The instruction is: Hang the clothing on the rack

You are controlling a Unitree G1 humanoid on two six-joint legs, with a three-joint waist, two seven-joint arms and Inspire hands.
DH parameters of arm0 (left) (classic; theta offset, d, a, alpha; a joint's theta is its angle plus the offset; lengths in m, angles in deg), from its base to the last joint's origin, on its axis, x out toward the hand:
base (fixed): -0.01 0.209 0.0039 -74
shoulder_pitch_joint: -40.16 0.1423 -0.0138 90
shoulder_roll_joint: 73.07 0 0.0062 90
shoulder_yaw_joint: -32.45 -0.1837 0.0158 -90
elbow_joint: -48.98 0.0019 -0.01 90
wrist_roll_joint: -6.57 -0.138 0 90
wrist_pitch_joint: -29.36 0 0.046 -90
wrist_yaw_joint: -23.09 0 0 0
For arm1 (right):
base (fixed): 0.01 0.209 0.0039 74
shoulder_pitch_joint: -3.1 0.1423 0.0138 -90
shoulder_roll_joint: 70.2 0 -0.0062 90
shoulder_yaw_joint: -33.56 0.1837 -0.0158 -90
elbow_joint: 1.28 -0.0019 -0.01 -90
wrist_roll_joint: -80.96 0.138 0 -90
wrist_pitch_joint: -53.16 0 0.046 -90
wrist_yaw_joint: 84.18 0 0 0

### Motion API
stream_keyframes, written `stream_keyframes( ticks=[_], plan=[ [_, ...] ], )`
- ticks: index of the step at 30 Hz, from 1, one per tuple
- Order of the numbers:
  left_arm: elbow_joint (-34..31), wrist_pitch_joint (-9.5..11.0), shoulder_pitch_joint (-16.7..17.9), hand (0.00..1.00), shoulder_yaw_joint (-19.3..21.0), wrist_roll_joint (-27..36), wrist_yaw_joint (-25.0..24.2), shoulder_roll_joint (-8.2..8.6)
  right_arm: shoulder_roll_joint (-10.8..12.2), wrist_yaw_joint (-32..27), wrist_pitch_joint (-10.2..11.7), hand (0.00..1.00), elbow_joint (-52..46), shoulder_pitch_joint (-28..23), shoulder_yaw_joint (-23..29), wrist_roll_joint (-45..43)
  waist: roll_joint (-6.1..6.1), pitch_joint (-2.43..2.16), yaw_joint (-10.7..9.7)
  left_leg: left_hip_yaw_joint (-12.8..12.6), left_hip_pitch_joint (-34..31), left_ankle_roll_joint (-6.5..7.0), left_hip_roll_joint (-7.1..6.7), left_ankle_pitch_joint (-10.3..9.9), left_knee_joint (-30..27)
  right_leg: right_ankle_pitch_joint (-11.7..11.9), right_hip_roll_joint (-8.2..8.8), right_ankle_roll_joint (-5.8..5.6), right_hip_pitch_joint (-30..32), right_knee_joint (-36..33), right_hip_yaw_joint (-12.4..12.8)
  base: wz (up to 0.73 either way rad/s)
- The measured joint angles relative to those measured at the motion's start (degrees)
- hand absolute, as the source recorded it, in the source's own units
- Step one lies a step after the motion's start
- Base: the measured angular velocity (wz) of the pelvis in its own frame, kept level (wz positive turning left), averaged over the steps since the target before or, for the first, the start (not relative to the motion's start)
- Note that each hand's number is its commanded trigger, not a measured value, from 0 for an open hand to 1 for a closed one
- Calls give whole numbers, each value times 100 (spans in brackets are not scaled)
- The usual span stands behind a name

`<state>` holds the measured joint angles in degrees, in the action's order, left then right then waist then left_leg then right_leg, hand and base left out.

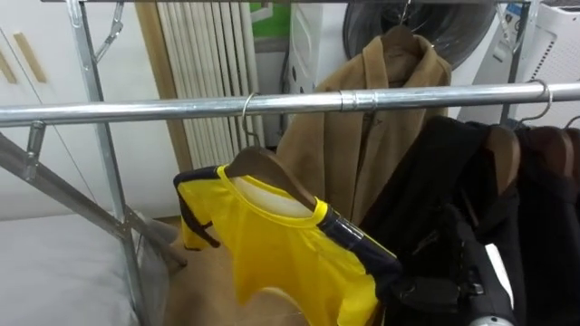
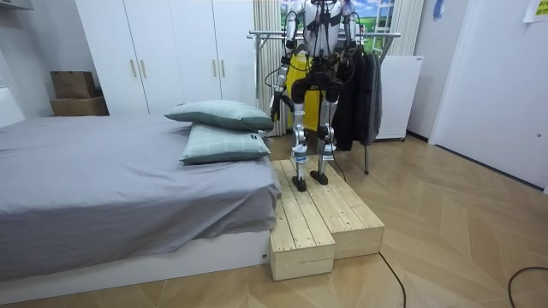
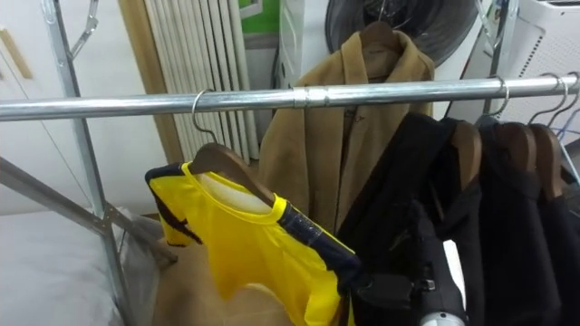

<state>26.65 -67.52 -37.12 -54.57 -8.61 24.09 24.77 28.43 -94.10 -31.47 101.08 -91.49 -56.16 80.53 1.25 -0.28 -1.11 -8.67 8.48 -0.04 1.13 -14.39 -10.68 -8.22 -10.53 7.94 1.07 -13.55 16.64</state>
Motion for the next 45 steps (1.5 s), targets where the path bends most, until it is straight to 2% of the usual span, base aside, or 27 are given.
stream_keyframes(
  ticks=[2,12,17,24,28,31,37,43,45],
  plan=[
    [0,0,2,0,-116,5,-34,-43,-1,-48,-1,0,0,-1,-52,7,12,7,-21,10,5,0,2,0,0,3,-4,4,0,-7,-8,0],
    [-3,1,-19,0,-130,2,-88,-59,-1,-259,-10,0,-107,-11,-79,-499,22,13,-52,86,-18,0,4,0,1,6,3,7,10,-10,-93,3],
    [-11,20,-18,0,-222,5,-165,-85,-5,-486,24,0,-823,7,-132,-903,16,13,-26,38,-11,0,19,0,0,11,-10,19,1,-8,-110,0],
    [-11,91,58,0,-216,-4,-274,-86,-31,-480,21,0,-1397,7,-111,-818,-26,26,-18,-9,-27,0,23,0,-2,14,-51,25,57,-53,18,-8],
    [-14,89,35,0,-216,-5,-396,-87,-252,-379,19,0,-1789,25,-127,-662,-31,22,-13,1,-76,0,21,0,-2,15,-71,26,143,-116,52,-6],
    [-15,89,39,0,-228,-5,-396,-88,-363,-362,-50,0,-1788,26,-126,-602,-29,21,-6,0,-76,0,21,0,-2,15,-72,27,144,-121,51,0],
    [-38,68,36,0,-240,9,-393,-108,-371,-147,-137,0,-1725,19,-156,-357,-27,22,-4,18,-82,0,23,0,-2,23,-78,37,147,-114,70,0],
    [-76,33,16,0,-443,-1,-371,-171,-368,262,-188,0,-533,5,-544,59,-21,27,16,64,-35,-1,30,0,1,27,-53,40,94,-93,-71,7],
    [-100,32,-15,0,-441,-2,-377,-181,-326,500,-307,0,-72,-8,-609,323,-24,31,26,84,-41,0,31,0,28,23,-38,42,96,-61,-125,14]
  ],
)
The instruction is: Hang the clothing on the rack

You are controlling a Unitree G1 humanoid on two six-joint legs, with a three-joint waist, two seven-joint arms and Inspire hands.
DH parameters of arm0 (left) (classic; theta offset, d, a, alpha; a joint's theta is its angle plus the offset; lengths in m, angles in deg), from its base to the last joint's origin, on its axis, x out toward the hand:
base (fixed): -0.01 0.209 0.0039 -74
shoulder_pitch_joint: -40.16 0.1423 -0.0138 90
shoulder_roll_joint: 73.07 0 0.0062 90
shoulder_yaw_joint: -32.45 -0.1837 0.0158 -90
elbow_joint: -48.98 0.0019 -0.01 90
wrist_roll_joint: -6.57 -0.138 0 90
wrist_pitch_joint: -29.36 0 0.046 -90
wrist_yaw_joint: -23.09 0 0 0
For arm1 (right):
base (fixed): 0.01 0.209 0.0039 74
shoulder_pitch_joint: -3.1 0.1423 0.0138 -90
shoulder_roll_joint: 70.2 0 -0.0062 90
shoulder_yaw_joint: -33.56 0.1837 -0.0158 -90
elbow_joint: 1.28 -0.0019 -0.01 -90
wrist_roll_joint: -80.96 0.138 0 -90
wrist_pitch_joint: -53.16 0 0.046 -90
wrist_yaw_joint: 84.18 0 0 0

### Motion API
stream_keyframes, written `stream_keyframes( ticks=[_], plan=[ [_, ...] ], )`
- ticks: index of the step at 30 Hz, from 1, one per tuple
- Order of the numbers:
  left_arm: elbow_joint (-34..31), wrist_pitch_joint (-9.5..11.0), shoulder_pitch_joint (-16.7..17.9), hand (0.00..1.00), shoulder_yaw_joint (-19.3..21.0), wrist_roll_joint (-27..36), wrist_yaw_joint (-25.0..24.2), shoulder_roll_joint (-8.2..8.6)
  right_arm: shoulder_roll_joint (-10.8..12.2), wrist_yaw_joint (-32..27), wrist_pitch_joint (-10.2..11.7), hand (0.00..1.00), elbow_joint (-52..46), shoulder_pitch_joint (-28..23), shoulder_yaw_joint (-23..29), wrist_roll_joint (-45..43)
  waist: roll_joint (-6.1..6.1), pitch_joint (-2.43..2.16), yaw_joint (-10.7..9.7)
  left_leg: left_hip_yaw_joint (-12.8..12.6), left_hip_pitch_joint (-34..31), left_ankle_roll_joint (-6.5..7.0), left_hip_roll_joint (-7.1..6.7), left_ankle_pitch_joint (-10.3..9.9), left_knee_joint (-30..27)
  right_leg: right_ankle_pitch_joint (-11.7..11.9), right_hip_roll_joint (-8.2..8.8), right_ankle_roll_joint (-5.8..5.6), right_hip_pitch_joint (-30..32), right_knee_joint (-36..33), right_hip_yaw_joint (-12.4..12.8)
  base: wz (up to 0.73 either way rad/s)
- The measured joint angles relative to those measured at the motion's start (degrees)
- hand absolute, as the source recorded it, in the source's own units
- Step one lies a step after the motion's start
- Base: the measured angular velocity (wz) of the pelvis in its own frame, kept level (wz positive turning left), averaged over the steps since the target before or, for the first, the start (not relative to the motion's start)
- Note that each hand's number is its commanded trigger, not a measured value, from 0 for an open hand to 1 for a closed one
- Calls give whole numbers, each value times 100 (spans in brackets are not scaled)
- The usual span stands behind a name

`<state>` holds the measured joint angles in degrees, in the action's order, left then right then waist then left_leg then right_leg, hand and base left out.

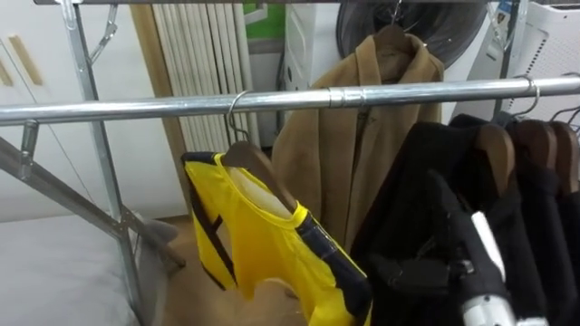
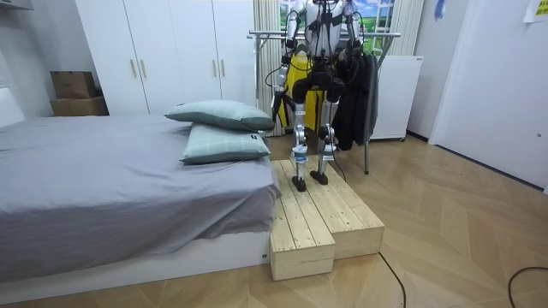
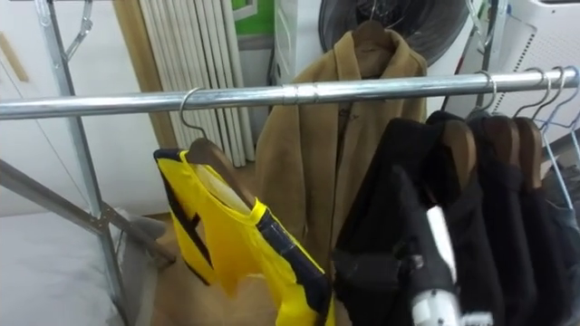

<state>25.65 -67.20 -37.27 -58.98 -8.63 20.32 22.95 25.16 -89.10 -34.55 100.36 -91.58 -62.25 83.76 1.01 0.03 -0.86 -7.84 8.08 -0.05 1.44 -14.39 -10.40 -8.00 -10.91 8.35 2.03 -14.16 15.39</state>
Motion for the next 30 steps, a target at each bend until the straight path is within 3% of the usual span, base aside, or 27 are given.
stream_keyframes(
  ticks=[2,11,20,25,30],
  plan=[
    [-82,-9,7,0,-2,0,-7,2,64,144,-105,0,446,-64,-4,208,-6,2,26,11,-30,0,1,0,1,3,3,1,10,26,2,6],
    [-249,-64,5,0,128,5,-18,22,229,697,-91,0,2744,-130,-89,457,-12,-8,137,19,-33,0,7,0,-26,13,18,17,-25,57,-86,3],
    [-150,-51,-31,0,133,4,4,53,257,763,-60,0,5323,-137,49,655,-19,9,102,84,-21,0,-4,0,-5,12,25,17,-47,66,-38,0],
    [-96,-55,-21,0,121,0,5,57,295,855,-31,0,5679,-203,167,1287,-53,27,88,74,41,0,-4,0,57,9,18,11,-76,78,-33,0],
    [-102,-70,17,0,234,0,-18,67,355,942,-36,0,5782,-241,488,1341,-68,23,33,73,72,0,-1,0,67,17,25,8,-140,152,-52,3]
  ],
)
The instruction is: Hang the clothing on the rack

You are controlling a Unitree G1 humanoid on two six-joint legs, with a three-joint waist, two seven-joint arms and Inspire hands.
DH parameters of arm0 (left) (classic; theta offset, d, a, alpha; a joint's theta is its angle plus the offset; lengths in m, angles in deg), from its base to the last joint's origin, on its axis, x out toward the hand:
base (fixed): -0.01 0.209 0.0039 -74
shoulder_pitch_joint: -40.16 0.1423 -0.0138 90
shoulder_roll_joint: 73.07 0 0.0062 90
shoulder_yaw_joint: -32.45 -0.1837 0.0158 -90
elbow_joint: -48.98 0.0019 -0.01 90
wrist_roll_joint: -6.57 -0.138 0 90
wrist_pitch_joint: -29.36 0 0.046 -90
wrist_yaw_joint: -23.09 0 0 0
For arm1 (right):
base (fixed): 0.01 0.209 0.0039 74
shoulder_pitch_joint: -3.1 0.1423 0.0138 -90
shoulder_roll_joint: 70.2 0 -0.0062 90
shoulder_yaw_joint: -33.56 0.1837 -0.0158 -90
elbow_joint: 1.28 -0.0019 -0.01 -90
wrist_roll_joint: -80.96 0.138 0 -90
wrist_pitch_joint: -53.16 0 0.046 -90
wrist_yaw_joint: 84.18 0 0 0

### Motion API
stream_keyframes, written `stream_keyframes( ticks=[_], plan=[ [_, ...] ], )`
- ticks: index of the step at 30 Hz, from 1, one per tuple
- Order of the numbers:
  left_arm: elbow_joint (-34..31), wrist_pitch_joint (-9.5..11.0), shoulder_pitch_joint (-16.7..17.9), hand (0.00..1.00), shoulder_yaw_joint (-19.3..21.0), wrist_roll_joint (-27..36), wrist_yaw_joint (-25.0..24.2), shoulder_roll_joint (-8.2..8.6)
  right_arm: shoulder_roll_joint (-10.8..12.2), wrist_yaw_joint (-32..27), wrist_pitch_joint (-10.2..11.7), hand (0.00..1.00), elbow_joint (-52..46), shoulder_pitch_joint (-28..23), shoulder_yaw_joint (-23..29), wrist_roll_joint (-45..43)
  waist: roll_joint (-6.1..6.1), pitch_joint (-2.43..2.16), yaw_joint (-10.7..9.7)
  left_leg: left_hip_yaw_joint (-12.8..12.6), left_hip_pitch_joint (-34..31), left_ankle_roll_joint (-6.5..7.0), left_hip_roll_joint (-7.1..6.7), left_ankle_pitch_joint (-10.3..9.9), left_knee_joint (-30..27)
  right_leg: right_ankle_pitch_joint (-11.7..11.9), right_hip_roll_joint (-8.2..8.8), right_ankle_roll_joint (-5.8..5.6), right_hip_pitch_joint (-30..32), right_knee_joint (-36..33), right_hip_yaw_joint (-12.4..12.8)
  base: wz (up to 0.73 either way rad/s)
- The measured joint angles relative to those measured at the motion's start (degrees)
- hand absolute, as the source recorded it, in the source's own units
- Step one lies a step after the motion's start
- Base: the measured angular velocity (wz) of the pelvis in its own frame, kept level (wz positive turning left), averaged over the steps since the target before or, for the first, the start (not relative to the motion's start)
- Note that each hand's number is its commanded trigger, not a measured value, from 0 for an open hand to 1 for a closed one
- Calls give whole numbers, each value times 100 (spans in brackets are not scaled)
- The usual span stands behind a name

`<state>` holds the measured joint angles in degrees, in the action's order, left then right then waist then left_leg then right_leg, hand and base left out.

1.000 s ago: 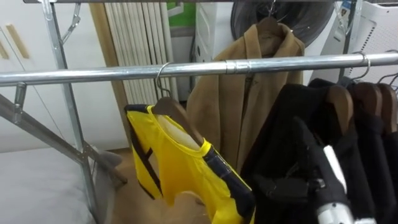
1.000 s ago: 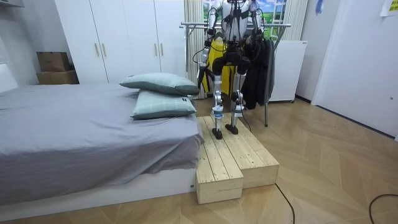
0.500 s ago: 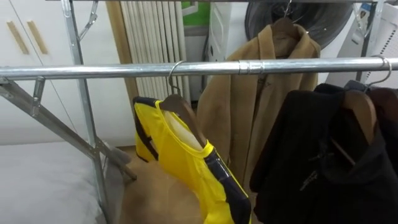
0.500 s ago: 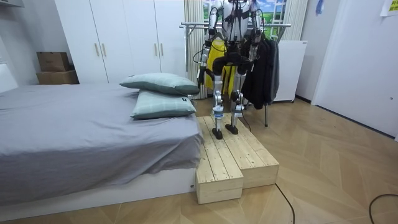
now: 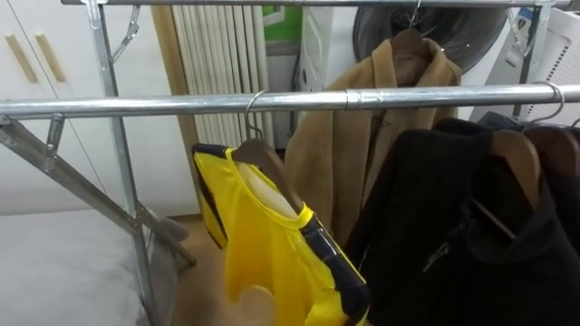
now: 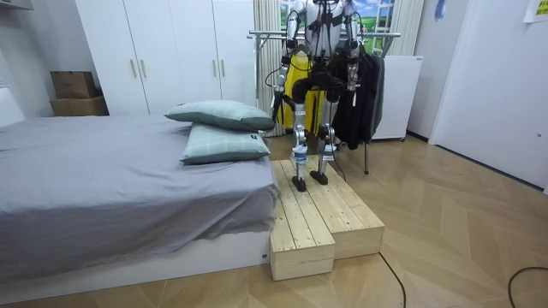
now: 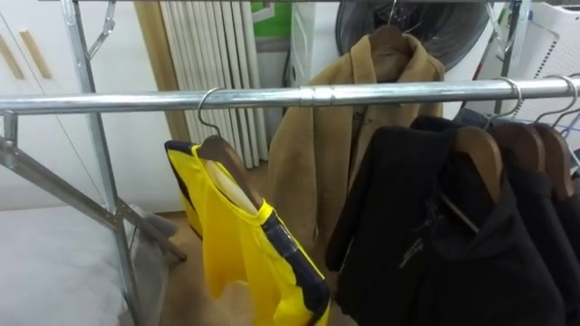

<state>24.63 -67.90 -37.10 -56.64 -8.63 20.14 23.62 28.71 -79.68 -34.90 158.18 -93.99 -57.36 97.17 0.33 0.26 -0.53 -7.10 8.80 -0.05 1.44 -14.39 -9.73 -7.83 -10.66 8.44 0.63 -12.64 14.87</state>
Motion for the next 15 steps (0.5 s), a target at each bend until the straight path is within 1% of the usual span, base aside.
stream_keyframes(
  ticks=[2,5,10,15],
  plan=[
    [0,-37,19,0,75,0,-17,14,2,12,0,0,35,4,72,-2,-14,-2,-96,0,-1,0,0,0,0,0,2,0,-6,7,4,0],
    [-2,-79,17,0,126,0,-34,30,2,3,-4,0,42,-41,247,-4,-48,1,-162,43,-1,0,-3,0,1,0,4,1,-16,8,12,0],
    [-13,-101,-4,0,118,10,-33,39,3,-79,-5,0,42,-81,269,3,-74,14,-181,21,2,0,-2,0,-2,-4,-7,4,1,-2,23,0],
    [-1,-96,-8,0,122,225,11,49,4,-117,-10,0,49,-83,270,-12,-76,21,-179,41,2,0,5,0,-3,-4,-20,5,9,-11,44,0]
  ],
)
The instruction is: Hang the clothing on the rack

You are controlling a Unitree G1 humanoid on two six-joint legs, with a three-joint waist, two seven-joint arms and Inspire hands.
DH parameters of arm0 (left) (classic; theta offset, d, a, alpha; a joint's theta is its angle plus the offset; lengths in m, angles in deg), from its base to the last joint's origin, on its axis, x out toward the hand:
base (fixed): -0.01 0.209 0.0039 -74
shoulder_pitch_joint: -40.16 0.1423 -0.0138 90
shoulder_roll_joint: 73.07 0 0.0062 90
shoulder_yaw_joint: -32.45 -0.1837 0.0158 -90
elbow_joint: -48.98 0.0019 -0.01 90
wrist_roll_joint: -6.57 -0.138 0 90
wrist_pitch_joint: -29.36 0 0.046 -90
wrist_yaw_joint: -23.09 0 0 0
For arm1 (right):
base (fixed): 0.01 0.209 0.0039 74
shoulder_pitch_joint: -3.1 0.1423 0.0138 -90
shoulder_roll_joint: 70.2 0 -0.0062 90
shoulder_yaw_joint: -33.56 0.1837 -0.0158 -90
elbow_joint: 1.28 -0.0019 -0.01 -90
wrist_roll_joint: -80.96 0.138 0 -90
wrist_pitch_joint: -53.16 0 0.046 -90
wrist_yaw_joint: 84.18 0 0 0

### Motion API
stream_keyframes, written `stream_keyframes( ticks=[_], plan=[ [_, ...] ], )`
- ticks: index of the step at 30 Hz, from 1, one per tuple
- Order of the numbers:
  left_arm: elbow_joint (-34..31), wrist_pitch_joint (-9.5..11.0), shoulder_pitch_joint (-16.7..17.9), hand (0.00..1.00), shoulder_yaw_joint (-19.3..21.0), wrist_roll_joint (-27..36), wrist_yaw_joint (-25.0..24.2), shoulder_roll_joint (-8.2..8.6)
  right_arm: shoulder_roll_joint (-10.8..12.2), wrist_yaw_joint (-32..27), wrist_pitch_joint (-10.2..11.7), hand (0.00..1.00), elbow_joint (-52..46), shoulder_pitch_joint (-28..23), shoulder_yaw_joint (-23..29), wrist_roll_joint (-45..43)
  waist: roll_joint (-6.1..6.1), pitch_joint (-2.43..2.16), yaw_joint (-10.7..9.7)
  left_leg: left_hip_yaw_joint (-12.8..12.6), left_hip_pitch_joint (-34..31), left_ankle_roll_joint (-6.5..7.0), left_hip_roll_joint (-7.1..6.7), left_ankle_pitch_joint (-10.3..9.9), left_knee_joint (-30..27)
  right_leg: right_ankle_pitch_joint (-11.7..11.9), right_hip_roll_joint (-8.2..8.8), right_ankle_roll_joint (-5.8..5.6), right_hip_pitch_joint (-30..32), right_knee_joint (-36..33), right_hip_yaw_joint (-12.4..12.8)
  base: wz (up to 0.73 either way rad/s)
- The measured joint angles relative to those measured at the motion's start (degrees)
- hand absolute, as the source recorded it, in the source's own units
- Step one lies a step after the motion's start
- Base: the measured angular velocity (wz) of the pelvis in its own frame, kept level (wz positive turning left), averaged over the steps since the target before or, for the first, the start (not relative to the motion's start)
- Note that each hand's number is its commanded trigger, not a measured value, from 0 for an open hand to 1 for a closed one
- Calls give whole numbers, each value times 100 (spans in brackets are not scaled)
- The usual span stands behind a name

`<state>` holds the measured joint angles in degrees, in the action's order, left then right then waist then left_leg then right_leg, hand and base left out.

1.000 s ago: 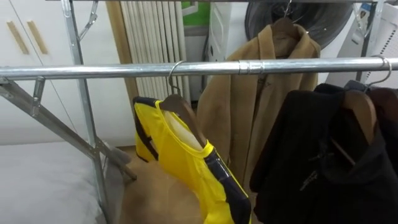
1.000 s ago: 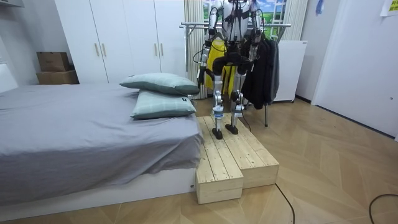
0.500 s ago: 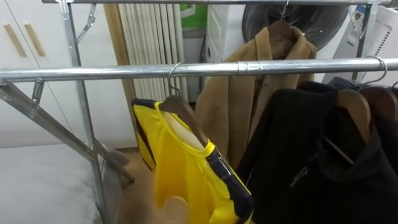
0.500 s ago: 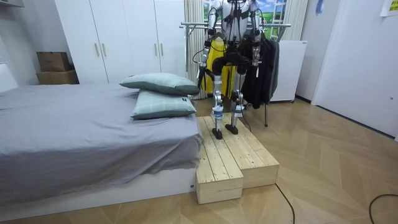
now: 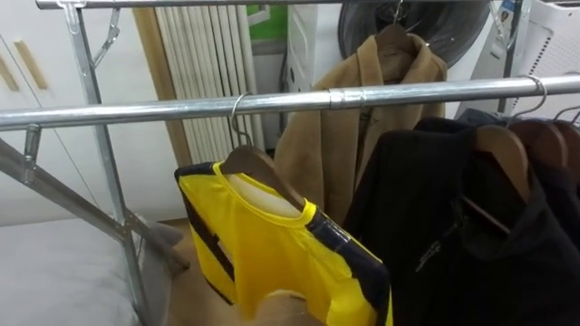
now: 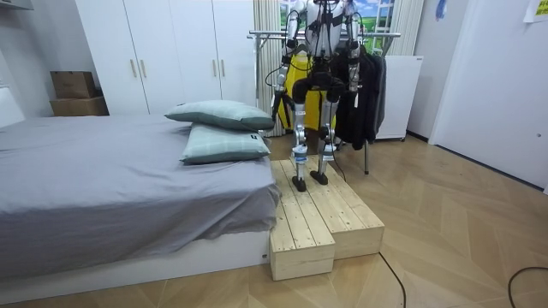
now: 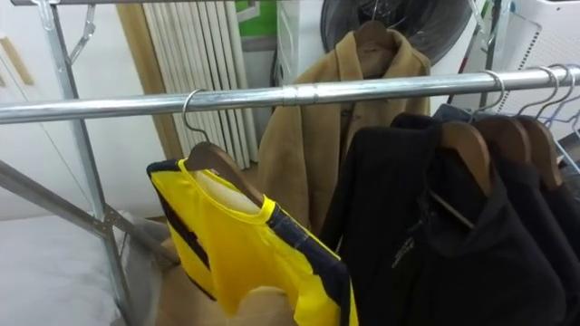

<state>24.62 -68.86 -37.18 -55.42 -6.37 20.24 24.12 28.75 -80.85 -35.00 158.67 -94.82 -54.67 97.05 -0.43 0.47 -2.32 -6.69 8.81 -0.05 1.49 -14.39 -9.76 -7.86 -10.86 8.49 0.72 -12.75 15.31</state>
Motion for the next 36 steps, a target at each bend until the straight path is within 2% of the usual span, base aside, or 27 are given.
stream_keyframes(
  ticks=[4,7,12,13,14,15,16,17,18,19,20,21,22,23,24,26,27,28,29,30,31,32,33,34,35,36],
  plan=[
    [-1,31,-1,0,7,63,45,10,0,-15,-2,0,-94,-4,-1,2,-18,-5,41,2,-1,0,10,0,-10,-5,7,9,2,-7,-89,3],
    [1,128,1,0,-4,388,151,16,-16,-25,-3,0,-94,35,-59,-11,-27,1,96,-8,-30,0,12,0,-40,-17,27,26,4,-17,-170,13],
    [-6,202,-163,0,-10,448,237,47,-39,-67,-13,0,-118,331,-131,-492,-88,9,121,72,-461,-5,-4,1,-344,-61,132,60,274,-153,-523,35],
    [-9,266,-212,0,-7,455,243,45,-61,-62,-4,0,-113,444,-182,-572,-124,25,117,71,-600,-6,-1,2,-411,-72,204,76,380,-195,-851,58],
    [-12,398,-232,0,-7,454,245,48,-101,-62,0,0,-110,539,-257,-653,-139,12,127,89,-747,-9,-8,0,-483,-89,325,104,451,-191,-1399,64],
    [-12,440,-264,0,-7,453,245,58,-131,-59,0,0,-106,590,-292,-711,-151,16,116,116,-832,-13,-10,3,-543,-93,391,112,455,-161,-1607,93],
    [-10,456,-358,0,-8,448,248,84,-193,-59,4,0,-68,637,-317,-769,-208,16,82,109,-1008,-81,8,44,-629,-90,485,120,442,-100,-1925,136],
    [-30,474,-461,0,-8,453,252,106,-271,-60,0,0,-38,629,-367,-766,-253,23,81,-47,-1144,-115,26,69,-653,-96,565,130,441,-55,-2259,153],
    [-70,503,-501,0,-10,459,253,109,-303,-60,-4,0,-11,630,-391,-760,-254,31,85,-177,-1198,-114,50,89,-648,-111,601,145,451,-13,-2436,155],
    [-94,574,-564,0,-8,464,255,92,-316,-58,-20,0,40,642,-394,-772,-228,19,130,-483,-1256,-126,118,143,-685,-148,690,174,452,24,-2750,145],
    [-100,620,-564,0,-8,468,257,33,-320,-18,-65,0,47,676,-394,-784,-160,-2,142,-893,-1315,-150,230,164,-899,-232,806,179,441,4,-3116,143],
    [-100,623,-563,0,-13,467,238,4,-330,-2,-68,0,47,679,-394,-786,-162,-23,113,-1088,-1322,-131,312,149,-1061,-276,844,169,422,-7,-3299,160],
    [-100,621,-550,0,-77,464,228,-60,-332,-3,-68,0,37,677,-393,-790,-151,-34,81,-1502,-1321,-122,474,99,-1358,-379,930,117,407,-34,-3652,170],
    [-126,622,-515,0,-113,464,214,-121,-347,-3,-73,0,37,672,-381,-780,-145,-29,93,-1865,-1305,-105,638,6,-1669,-429,1007,146,432,-111,-4008,172],
    [-135,623,-499,0,-109,454,219,-136,-362,-3,-77,0,37,661,-360,-763,-145,-29,93,-1981,-1300,-115,701,-47,-1823,-446,1046,170,436,-146,-4228,184],
    [-107,609,-479,0,18,434,216,-157,-413,0,-159,0,40,603,-177,-758,-126,-23,89,-2171,-1198,-55,827,-125,-2066,-558,1228,149,421,-216,-5085,197],
    [-106,609,-463,0,23,435,211,-161,-417,1,-186,0,40,600,-135,-758,-110,-22,88,-2241,-1152,-56,826,-125,-2052,-574,1278,131,419,-218,-5288,196],
    [-100,609,-434,0,23,439,201,-167,-420,19,-206,0,61,606,-48,-749,-83,-13,88,-2356,-1047,-56,773,-125,-1912,-596,1341,96,406,-215,-5637,189],
    [-100,608,-381,0,36,441,162,-163,-435,57,-206,0,136,610,-32,-737,-76,-8,115,-2348,-890,-64,674,-145,-1596,-643,1368,8,451,-232,-5918,172],
    [-101,608,-347,0,50,443,141,-158,-436,59,-214,0,146,636,-28,-722,-74,-7,146,-2377,-800,-69,633,-200,-1413,-680,1380,-60,470,-270,-6039,134],
    [-99,606,-265,0,120,452,112,-136,-435,58,-213,0,131,668,-39,-721,-52,-19,189,-2501,-643,-27,541,-315,-994,-738,1424,-166,555,-448,-6216,102],
    [-100,604,-231,0,130,459,112,-135,-419,56,-216,0,115,677,-38,-715,-35,-64,227,-2618,-557,-75,476,-463,-672,-794,1535,-268,653,-718,-6321,93],
    [-102,603,-219,0,149,468,124,-134,-403,55,-225,0,110,670,-47,-709,36,-60,262,-2648,-559,-123,489,-479,-625,-811,1628,-357,683,-858,-6361,77],
    [-111,603,-180,0,210,543,161,-135,-412,57,-267,0,106,651,-57,-661,92,-88,293,-2553,-551,-133,508,-484,-534,-766,1752,-504,708,-1085,-6313,80],
    [-82,600,-180,0,205,564,200,-153,-419,55,-283,0,107,616,-57,-524,91,-100,268,-2408,-519,-134,504,-478,-466,-641,1797,-479,653,-1105,-6212,91],
    [-70,600,-179,0,192,567,219,-160,-421,52,-303,0,111,574,-58,-478,109,-106,249,-2378,-487,-137,497,-463,-431,-611,1812,-430,598,-1073,-6163,102]
  ],
)
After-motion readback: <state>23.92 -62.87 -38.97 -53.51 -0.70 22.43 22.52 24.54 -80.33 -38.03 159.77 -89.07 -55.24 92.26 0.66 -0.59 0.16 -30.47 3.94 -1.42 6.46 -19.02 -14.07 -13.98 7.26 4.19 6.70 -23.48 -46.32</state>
